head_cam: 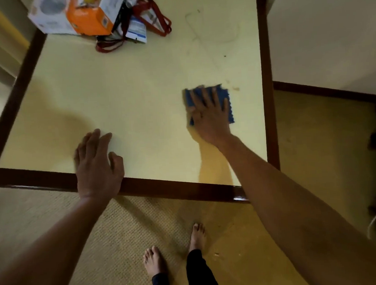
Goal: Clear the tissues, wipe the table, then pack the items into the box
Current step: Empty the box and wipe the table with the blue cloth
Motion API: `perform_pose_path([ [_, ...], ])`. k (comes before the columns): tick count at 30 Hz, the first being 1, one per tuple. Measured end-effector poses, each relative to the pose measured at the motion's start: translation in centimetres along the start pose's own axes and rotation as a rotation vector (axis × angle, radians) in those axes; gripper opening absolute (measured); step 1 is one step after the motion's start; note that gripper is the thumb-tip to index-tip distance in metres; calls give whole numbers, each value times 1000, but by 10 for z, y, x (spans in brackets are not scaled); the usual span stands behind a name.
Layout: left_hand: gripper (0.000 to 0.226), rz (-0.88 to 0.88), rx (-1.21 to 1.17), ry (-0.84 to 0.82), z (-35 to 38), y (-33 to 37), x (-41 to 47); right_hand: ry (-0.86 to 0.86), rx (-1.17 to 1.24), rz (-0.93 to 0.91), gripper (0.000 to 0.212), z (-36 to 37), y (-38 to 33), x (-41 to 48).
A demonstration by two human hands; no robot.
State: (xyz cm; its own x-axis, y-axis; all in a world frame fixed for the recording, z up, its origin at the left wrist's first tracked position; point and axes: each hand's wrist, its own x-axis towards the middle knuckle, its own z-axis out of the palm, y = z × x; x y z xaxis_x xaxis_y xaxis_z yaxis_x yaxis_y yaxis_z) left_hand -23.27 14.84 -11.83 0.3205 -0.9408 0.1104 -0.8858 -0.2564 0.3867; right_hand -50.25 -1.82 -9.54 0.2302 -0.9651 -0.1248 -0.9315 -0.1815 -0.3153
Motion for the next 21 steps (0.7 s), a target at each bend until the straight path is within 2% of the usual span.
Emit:
perform_pose_path([
  [2, 53, 0, -15, 9, -1, 1, 0, -59, -135, -259, 56, 19, -15, -33],
  [4, 53, -17, -25, 6, -2, 3, 1, -81, -178, -383, 58, 19, 8, -71],
  [6, 54, -37, -25, -2, -2, 6, 1, -50, -237, -274, 61, 3, 59, -84],
  [9, 55, -56, -17, -7, -2, 9, 3, -33, -173, 135, 63, -31, 125, -41],
  [10, 55, -52, -13, -8, -4, 9, 4, -9, -113, 220, 61, -40, 130, -16],
  [12, 56, -42, -6, -12, -4, 7, 4, 28, -46, 249, 57, -45, 115, 36],
  [14, 55, -41, -14, -10, -4, 7, 4, 24, -56, 136, 56, -33, 77, 73],
  [17, 54, -17, -3, 9, -4, 5, 4, -12, -199, -216, 59, -1, 17, 60],
  [19, 53, 10, 0, 15, -3, 5, 3, -83, -270, -417, 60, 7, 13, 9],
  [21, 52, 6, -11, 16, -3, 5, 4, -107, -271, -438, 60, -4, 47, -22],
])
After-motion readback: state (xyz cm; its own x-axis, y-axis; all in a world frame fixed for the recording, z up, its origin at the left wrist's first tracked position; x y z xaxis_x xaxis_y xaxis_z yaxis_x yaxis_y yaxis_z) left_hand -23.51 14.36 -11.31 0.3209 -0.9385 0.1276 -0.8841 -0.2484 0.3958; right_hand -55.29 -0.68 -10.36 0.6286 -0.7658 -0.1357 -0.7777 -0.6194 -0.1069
